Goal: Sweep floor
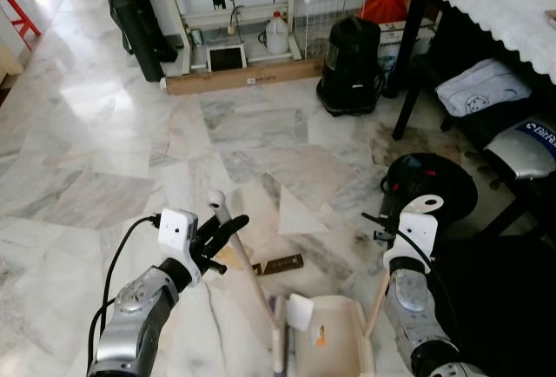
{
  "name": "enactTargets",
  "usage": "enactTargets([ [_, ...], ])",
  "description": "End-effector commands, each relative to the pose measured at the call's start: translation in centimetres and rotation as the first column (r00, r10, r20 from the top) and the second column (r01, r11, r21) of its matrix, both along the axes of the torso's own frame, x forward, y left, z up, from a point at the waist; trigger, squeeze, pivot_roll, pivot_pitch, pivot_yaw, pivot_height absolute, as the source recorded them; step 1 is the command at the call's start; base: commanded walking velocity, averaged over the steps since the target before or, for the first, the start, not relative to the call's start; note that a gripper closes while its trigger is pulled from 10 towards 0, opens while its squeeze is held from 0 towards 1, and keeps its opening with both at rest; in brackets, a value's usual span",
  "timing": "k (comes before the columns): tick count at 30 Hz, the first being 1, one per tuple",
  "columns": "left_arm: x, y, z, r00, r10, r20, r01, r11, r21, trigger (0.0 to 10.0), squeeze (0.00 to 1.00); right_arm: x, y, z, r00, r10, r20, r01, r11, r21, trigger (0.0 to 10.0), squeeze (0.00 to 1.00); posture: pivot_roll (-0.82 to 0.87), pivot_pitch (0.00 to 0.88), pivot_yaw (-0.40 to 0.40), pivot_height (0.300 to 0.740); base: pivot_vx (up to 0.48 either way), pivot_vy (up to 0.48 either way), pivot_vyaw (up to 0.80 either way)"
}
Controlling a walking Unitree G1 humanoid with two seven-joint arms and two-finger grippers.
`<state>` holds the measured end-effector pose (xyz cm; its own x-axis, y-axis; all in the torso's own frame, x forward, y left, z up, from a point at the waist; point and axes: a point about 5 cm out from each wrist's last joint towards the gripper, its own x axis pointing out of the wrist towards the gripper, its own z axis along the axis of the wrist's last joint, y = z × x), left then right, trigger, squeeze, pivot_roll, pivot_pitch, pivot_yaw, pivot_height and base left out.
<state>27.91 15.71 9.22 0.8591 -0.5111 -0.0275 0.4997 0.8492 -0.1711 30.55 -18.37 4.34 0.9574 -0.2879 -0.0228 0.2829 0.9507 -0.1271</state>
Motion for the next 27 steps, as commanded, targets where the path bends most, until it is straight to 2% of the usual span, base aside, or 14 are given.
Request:
enactTargets([
  [1, -0.1, 0.0, 0.3, 1.000, -0.026, -0.010, 0.026, 0.999, -0.044, 10.0, 0.00, 0.0, 0.2, 0.0, 1.000, 0.012, 0.004, -0.012, 1.000, 0.001, 10.0, 0.00, 0.08, 0.107, 0.040, 0.740, 0.000, 0.000, 0.00],
  [3, -0.2, -0.1, 0.9, 0.998, -0.055, -0.024, 0.051, 0.991, -0.127, 10.0, 0.00, 0.1, 0.3, 0.1, 1.000, 0.016, 0.003, -0.016, 1.000, 0.002, 10.0, 0.00, 0.08, 0.105, 0.039, 0.740, 0.000, 0.000, 0.00],
  [7, -0.1, 0.1, 1.6, 0.997, -0.073, -0.029, 0.066, 0.979, -0.195, 10.0, 0.00, 0.2, 0.5, 0.1, 1.000, 0.022, 0.001, -0.022, 1.000, 0.003, 10.0, 0.00, 0.09, 0.098, 0.039, 0.740, 0.000, 0.000, 0.00],
  [12, 0.3, 0.5, 2.5, 0.999, -0.052, -0.004, 0.050, 0.974, -0.222, 10.0, 0.00, 0.3, 0.7, 0.2, 1.000, 0.028, 0.000, -0.028, 1.000, 0.007, 10.0, 0.00, 0.09, 0.090, 0.039, 0.740, 0.000, 0.000, 0.00],
  [15, 0.5, 0.6, 3.1, 0.999, -0.040, 0.014, 0.042, 0.974, -0.224, 10.0, 0.00, 0.4, 0.8, 0.2, 1.000, 0.031, 0.001, -0.031, 0.999, 0.007, 10.0, 0.00, 0.09, 0.089, 0.039, 0.740, 0.000, 0.000, 0.00],
  [19, 1.2, 1.0, 5.0, 0.992, 0.051, 0.113, -0.031, 0.984, -0.174, 10.0, 0.00, 0.6, 0.8, 0.5, 0.999, 0.033, 0.009, -0.033, 0.999, 0.008, 10.0, 0.00, 0.09, 0.072, 0.038, 0.740, 0.000, 0.000, 0.00],
  [20, 1.5, 1.4, 6.0, 0.978, 0.114, 0.172, -0.090, 0.985, -0.144, 10.0, 0.00, 0.7, 0.7, 0.6, 0.999, 0.032, 0.014, -0.032, 0.999, 0.013, 10.0, 0.00, 0.09, 0.069, 0.038, 0.740, 0.000, 0.000, 0.00],
  [23, 1.8, 1.8, 7.8, 0.943, 0.198, 0.268, -0.171, 0.978, -0.119, 10.0, 0.00, 0.9, 0.7, 0.9, 0.999, 0.025, 0.026, -0.026, 0.999, 0.039, 10.0, 0.00, 0.09, 0.063, 0.036, 0.740, 0.000, 0.000, 0.00],
  [27, 1.8, 1.8, 7.8, 0.943, 0.198, 0.268, -0.171, 0.978, -0.119, 10.0, 0.00, 0.9, 0.7, 0.9, 0.999, 0.025, 0.026, -0.026, 0.999, 0.039, 10.0, 0.00, 0.09, 0.063, 0.036, 0.740, 0.000, 0.000, 0.00],
])
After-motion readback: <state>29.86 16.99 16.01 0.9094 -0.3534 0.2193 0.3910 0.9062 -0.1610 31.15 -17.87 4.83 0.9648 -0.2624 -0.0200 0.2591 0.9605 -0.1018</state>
